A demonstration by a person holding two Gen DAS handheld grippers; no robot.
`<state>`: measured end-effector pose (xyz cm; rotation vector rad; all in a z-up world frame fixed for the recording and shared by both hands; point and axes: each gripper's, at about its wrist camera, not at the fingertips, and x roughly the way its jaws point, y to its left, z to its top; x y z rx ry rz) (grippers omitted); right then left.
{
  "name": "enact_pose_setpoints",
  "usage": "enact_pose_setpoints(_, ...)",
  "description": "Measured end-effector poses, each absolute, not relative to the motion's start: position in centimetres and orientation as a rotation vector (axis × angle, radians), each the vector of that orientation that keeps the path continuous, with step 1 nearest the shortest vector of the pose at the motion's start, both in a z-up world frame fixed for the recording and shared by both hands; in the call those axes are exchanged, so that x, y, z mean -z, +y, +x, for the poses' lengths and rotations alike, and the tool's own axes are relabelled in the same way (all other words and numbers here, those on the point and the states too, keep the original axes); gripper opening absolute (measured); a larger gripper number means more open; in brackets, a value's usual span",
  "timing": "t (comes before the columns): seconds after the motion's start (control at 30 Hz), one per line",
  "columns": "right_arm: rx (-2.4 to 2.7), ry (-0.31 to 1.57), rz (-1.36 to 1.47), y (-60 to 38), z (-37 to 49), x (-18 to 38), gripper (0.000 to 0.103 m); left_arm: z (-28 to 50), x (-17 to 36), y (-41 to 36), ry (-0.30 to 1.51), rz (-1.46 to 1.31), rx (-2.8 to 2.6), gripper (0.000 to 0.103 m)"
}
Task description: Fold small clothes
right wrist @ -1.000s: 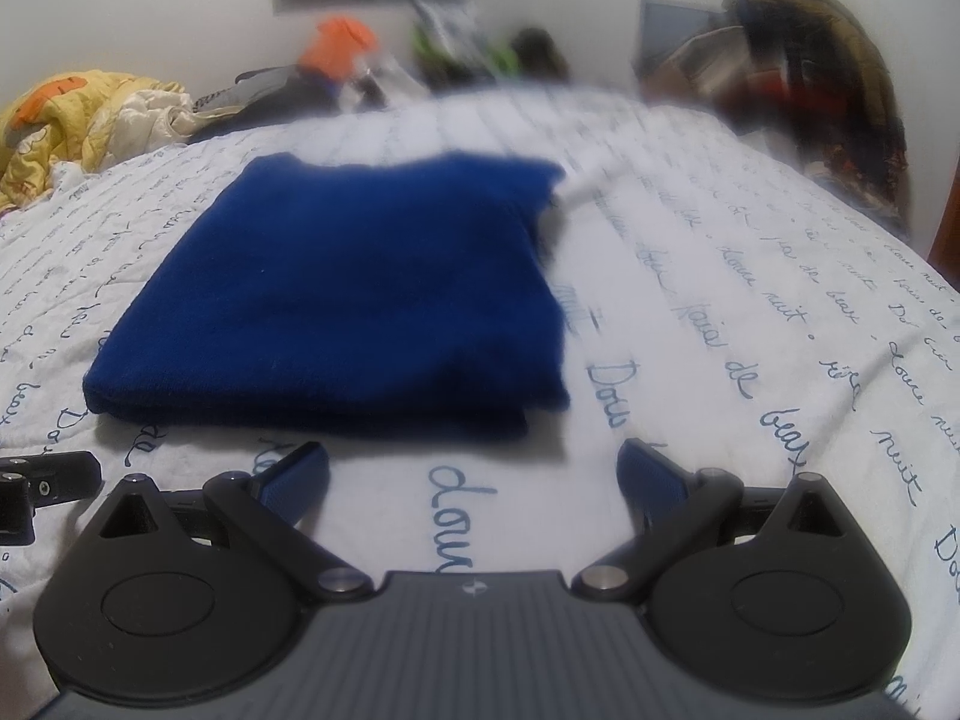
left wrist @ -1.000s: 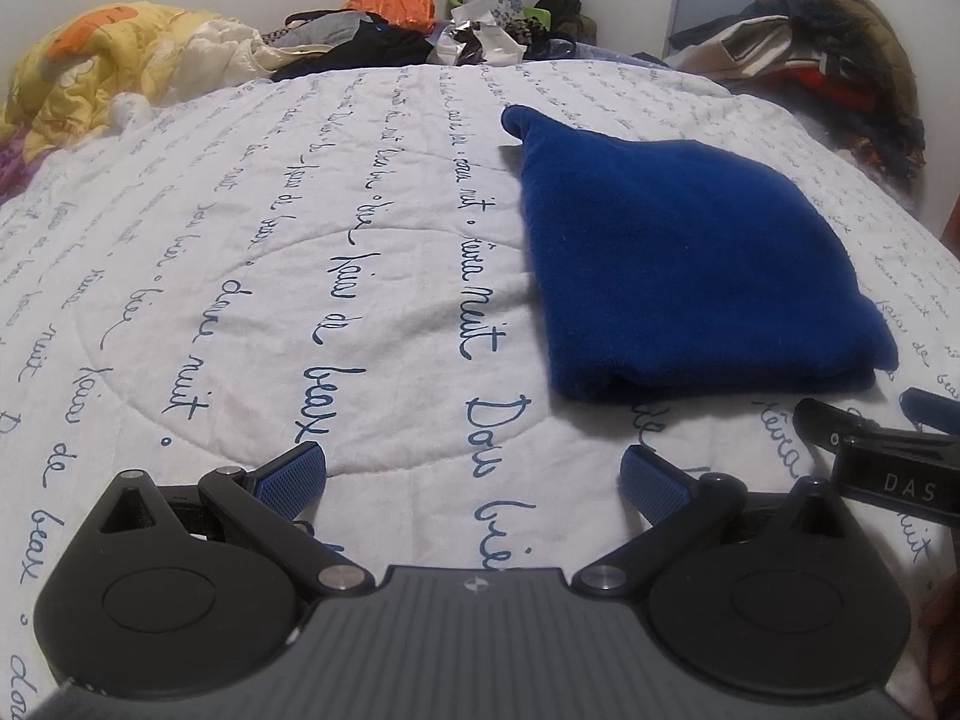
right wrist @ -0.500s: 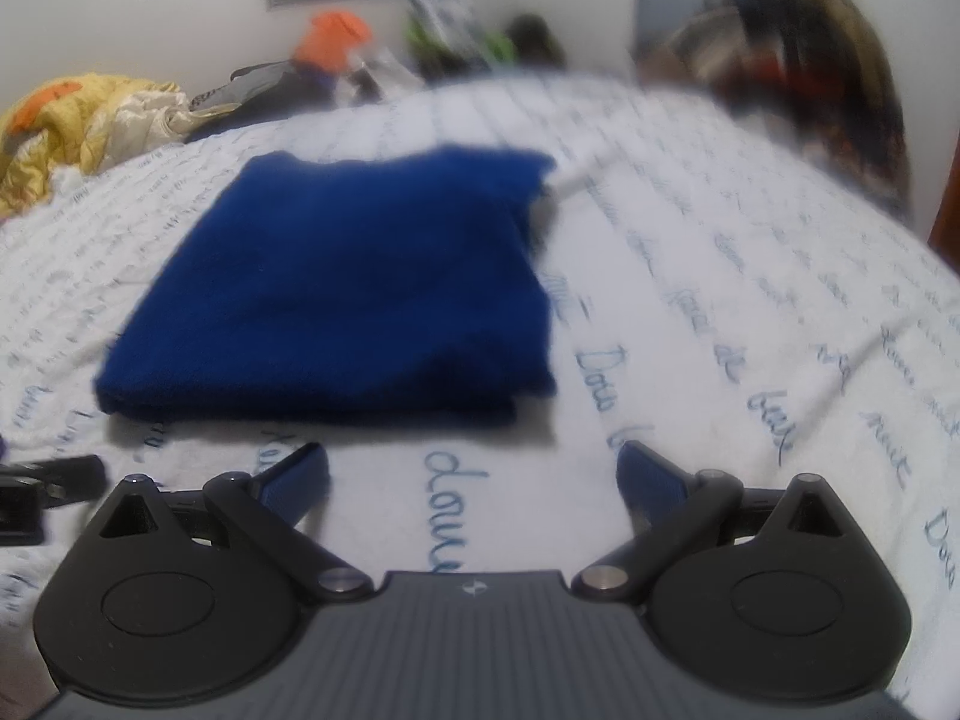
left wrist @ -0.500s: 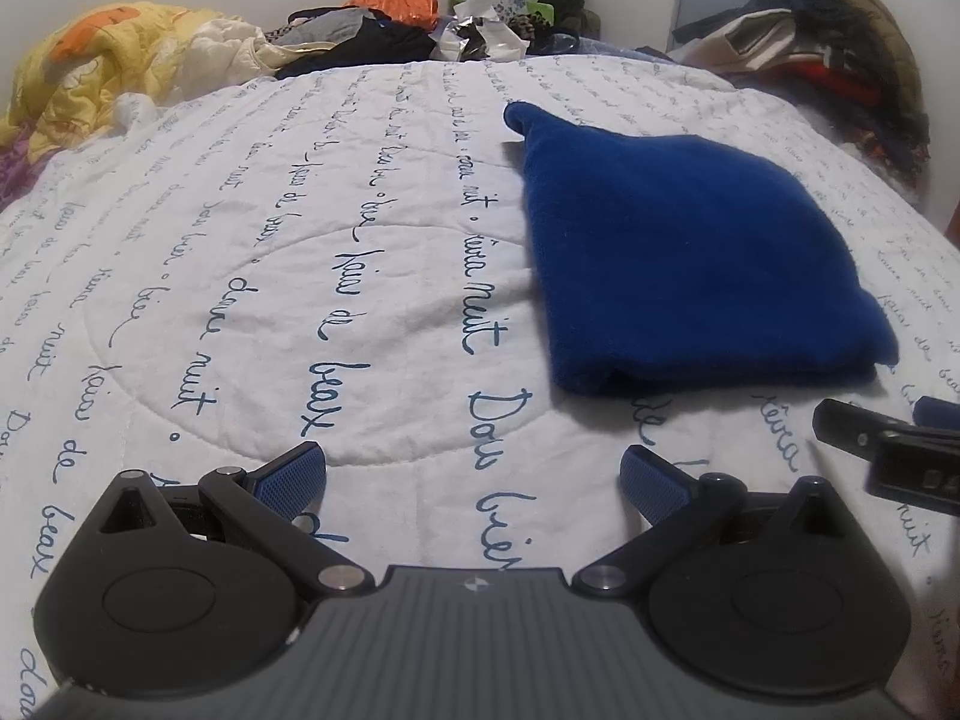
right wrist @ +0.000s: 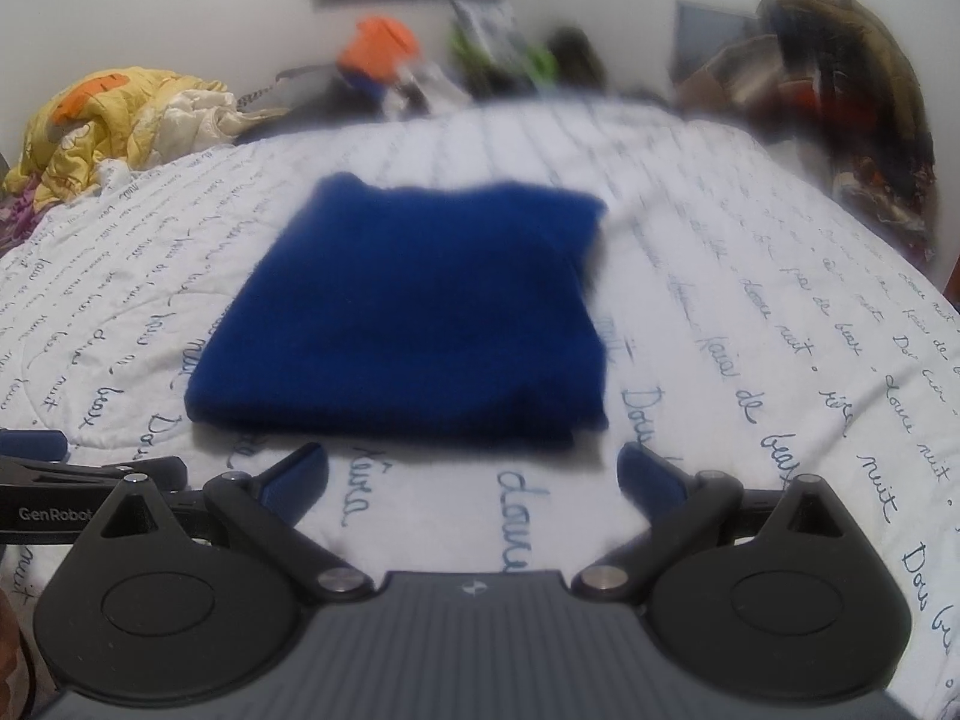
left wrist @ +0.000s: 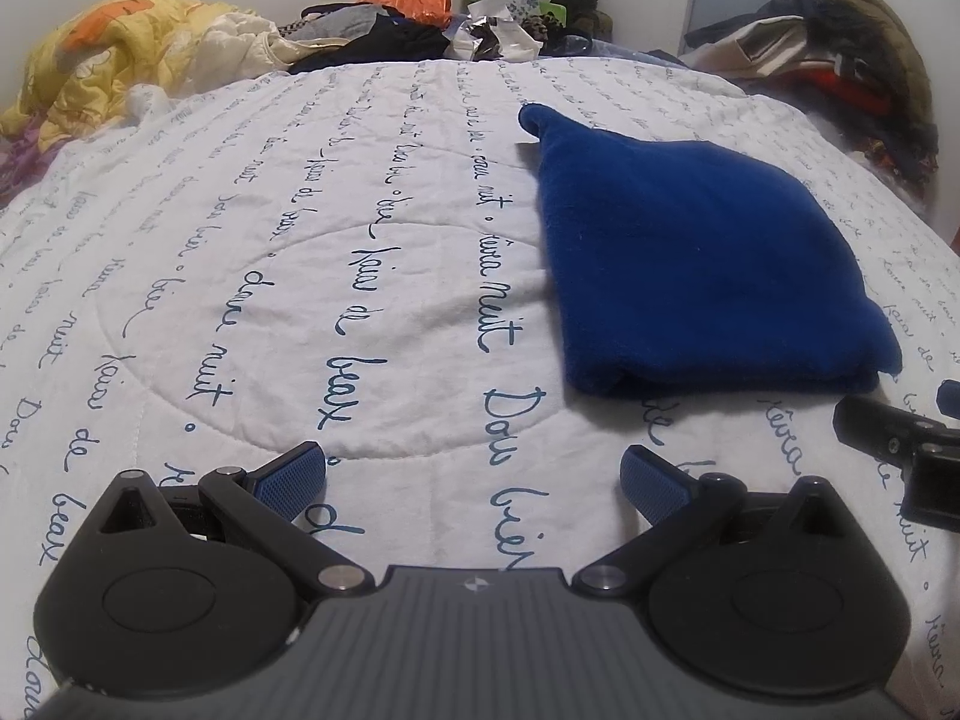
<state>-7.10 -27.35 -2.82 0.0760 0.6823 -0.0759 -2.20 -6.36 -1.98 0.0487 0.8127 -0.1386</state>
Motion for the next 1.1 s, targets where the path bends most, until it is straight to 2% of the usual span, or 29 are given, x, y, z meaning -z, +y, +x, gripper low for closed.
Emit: enact_pose_setpoints(1.1, 0.064, 0.681, 0.082, -27.35, -7.14, 2.79, 0.103, -2.37, 1.78, -6.69, 0.802, 0.073, 0.143, 0.103)
